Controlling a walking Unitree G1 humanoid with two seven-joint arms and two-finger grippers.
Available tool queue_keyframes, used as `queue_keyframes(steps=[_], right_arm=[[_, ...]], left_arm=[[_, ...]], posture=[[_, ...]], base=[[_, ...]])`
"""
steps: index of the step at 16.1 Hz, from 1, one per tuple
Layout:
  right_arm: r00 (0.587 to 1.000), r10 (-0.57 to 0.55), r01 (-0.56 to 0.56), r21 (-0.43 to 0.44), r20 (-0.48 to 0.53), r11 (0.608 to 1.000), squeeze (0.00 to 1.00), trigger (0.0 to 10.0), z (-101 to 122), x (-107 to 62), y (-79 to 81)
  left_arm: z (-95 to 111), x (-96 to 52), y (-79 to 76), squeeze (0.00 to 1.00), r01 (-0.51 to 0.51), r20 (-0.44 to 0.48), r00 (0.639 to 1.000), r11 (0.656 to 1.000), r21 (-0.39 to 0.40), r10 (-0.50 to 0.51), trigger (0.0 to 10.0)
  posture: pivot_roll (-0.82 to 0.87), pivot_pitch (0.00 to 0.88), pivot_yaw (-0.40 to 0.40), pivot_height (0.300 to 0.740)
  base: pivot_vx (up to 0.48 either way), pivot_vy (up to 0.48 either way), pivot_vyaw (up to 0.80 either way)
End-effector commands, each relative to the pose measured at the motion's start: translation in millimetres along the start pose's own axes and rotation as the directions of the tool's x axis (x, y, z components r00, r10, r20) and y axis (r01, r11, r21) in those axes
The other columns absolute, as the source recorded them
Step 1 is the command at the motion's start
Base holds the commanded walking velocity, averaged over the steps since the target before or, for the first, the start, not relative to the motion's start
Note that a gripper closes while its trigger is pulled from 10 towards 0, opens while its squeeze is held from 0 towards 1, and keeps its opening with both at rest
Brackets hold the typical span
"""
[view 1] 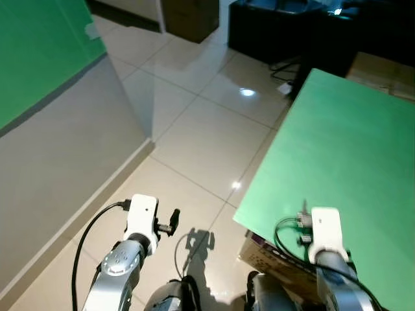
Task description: Hang keys on a hook
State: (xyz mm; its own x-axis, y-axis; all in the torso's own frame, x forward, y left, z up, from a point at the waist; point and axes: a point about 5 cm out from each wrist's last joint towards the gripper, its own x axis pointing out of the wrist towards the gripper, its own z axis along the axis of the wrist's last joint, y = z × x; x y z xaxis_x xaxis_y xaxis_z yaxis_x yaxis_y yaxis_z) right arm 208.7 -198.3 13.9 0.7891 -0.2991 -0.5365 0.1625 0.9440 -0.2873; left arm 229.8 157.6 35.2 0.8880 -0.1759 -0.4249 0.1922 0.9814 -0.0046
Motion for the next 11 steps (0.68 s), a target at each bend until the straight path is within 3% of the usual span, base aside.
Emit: queue_keyframes(steps=[1,3,4,5,11], right_arm=[[1.000,0.001,-0.001,0.000,-0.012,1.000,0.00,10.0,-5.5,-1.2,1.1],[1.000,0.004,-0.004,-0.003,-0.013,1.000,0.00,10.0,-5.9,-1.2,1.3],[1.000,0.001,-0.001,-0.001,-0.007,1.000,0.00,9.5,-6.6,0.5,1.4],[1.000,-0.001,0.001,0.003,-0.002,1.000,0.00,0.0,-7.1,2.0,1.5],[0.999,0.000,-0.001,0.011,0.036,1.000,0.00,0.0,-3.2,1.9,2.1]], left_arm=[[-2.1,-2.0,1.4,0.00,-0.009,-0.012,1.000,1.000,-0.002,0.009,10.0],[-1.9,-1.1,1.1,0.00,-0.009,-0.010,1.000,1.000,-0.002,0.009,10.0],[-1.4,-1.1,1.0,0.00,-0.008,-0.011,1.000,1.000,-0.001,0.008,10.0],[-1.2,-1.2,1.1,0.00,-0.009,-0.012,1.000,1.000,-0.001,0.009,10.0],[0.6,0.5,0.8,0.00,-0.009,-0.008,1.000,1.000,-0.001,0.009,10.0]], posture=[[-0.20,0.208,0.081,0.740],[-0.20,0.205,0.083,0.740],[-0.20,0.205,0.084,0.740],[-0.20,0.205,0.084,0.740],[-0.21,0.200,0.085,0.740]], base=[[0.000,0.000,0.00],[0.000,0.000,0.00],[0.000,0.000,0.00],[0.000,0.000,0.00],[0.000,0.000,0.00]])
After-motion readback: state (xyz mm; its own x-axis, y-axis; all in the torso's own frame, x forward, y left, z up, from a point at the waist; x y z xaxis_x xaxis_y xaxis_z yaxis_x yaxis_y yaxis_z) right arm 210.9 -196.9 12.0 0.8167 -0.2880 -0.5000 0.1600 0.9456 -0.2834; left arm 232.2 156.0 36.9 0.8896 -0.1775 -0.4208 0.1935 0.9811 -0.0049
